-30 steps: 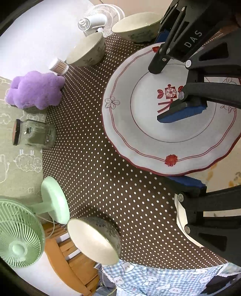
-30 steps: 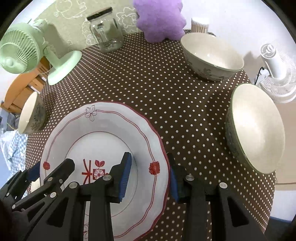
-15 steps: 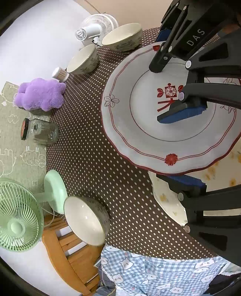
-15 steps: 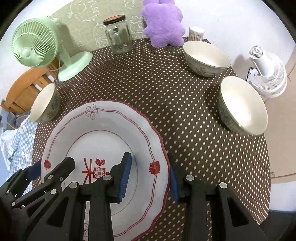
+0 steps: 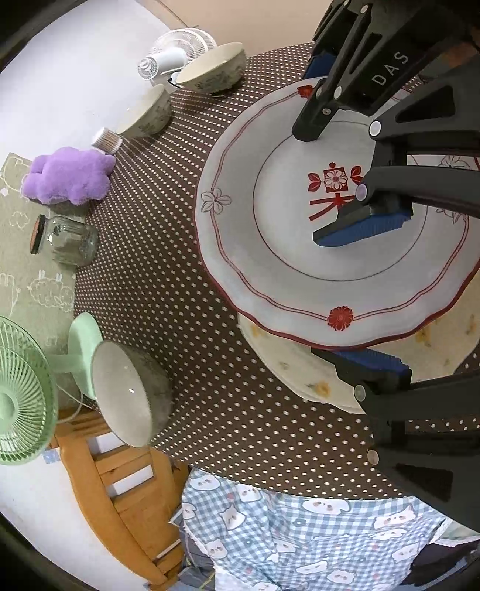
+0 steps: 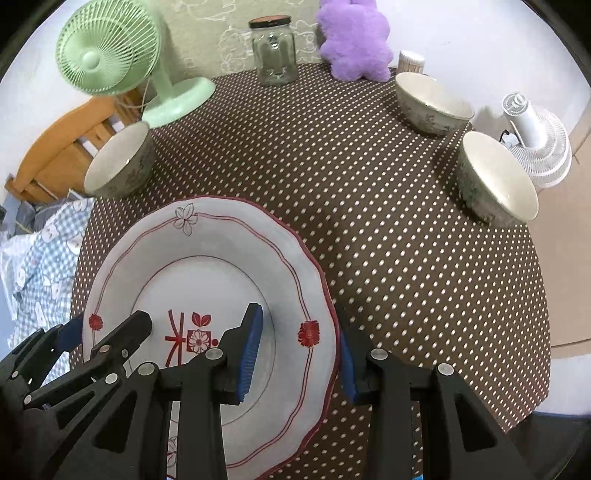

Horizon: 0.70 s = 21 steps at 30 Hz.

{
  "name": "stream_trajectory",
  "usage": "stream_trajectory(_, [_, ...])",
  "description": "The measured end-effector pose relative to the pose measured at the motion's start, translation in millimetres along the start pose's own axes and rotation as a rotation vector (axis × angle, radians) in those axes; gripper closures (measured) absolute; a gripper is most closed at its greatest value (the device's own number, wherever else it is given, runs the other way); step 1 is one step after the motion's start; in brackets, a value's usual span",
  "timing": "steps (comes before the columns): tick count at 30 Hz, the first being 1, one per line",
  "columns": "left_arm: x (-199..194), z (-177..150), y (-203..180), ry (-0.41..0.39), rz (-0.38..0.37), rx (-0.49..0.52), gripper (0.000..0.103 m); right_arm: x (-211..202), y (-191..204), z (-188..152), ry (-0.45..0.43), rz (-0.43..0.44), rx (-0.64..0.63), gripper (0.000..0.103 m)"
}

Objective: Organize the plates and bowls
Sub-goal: 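Carry the red-rimmed plate over the yellow-flowered plates and lower it with the left gripper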

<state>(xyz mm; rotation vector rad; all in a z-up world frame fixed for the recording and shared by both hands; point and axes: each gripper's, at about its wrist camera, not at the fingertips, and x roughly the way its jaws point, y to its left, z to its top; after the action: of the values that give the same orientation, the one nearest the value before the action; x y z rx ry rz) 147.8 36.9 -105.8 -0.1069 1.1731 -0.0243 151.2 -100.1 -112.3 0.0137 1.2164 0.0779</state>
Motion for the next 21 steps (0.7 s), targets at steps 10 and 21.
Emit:
stream_trajectory(10, [16, -22, 14, 0.054, -0.030, -0.004, 0.051, 13, 12, -20, 0.035, -0.033, 0.000, 0.061])
stream_trajectory(21, [19, -28, 14, 0.046, -0.007, 0.016, 0.049, 18, 16, -28, 0.036, -0.051, 0.005, 0.061])
